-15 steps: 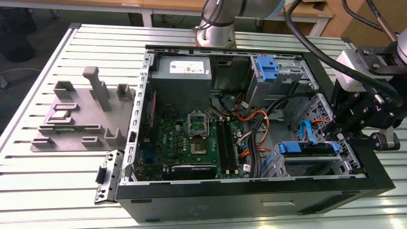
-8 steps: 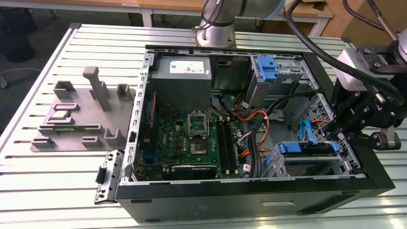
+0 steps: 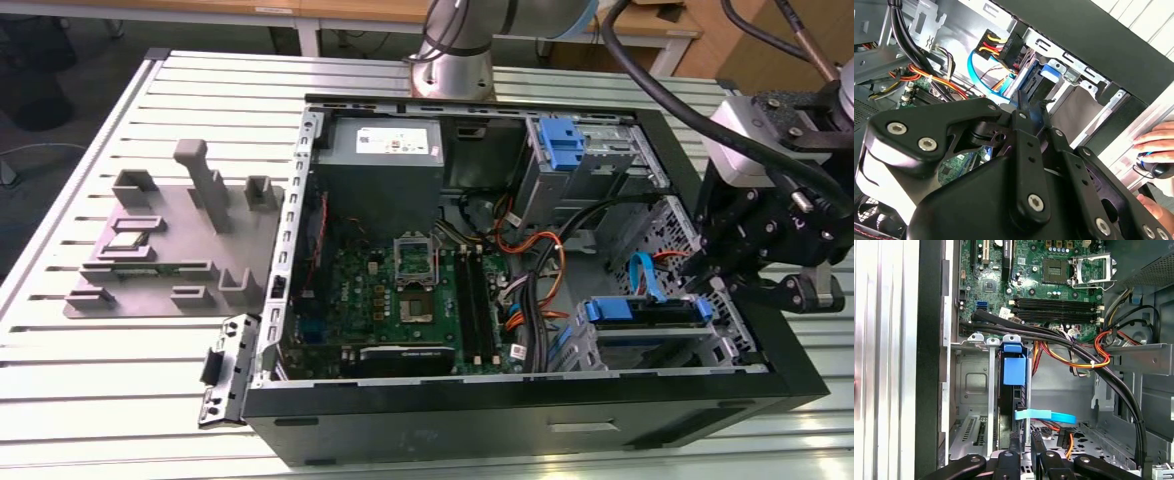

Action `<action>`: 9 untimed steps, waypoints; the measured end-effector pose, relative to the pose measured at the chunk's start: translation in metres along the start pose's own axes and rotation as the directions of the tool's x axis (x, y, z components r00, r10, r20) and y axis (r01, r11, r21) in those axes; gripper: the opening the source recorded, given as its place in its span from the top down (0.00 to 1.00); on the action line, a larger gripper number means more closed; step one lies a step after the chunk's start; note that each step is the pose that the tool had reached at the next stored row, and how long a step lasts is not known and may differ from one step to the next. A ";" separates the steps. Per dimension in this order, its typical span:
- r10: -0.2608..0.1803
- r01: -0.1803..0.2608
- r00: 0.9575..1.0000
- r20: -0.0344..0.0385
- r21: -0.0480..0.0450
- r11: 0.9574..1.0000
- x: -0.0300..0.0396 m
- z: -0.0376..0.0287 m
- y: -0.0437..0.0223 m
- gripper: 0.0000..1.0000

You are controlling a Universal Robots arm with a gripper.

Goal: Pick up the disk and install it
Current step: 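Insert the first disk wire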

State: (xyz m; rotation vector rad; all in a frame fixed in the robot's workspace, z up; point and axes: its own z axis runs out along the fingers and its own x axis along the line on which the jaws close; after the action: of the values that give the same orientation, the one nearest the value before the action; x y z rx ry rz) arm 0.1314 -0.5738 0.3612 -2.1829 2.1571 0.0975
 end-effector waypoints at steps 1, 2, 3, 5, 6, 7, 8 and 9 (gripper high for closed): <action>0.000 0.000 1.000 0.000 0.000 1.000 0.0000 0.0000 0.0001 0.76; 0.000 0.000 1.000 0.000 0.000 1.000 -0.0001 -0.0001 0.0009 0.76; 0.000 0.000 1.000 0.000 0.001 1.000 -0.0001 -0.0001 0.0018 0.76; 0.000 0.000 1.000 0.000 0.001 1.000 -0.0001 0.0001 0.0037 0.76; 0.000 0.000 1.000 0.000 0.001 1.000 0.0000 0.0001 0.0045 0.76; 0.000 0.000 1.000 0.000 0.001 1.000 0.0000 0.0001 0.0049 0.76; 0.000 0.000 1.000 0.000 0.001 1.000 0.0000 0.0001 0.0049 0.76; 0.000 0.000 1.000 0.000 0.001 1.000 -0.0001 0.0001 0.0050 0.76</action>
State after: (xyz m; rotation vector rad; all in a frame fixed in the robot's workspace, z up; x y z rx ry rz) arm 0.1264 -0.5738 0.3611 -2.1824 2.1563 0.0960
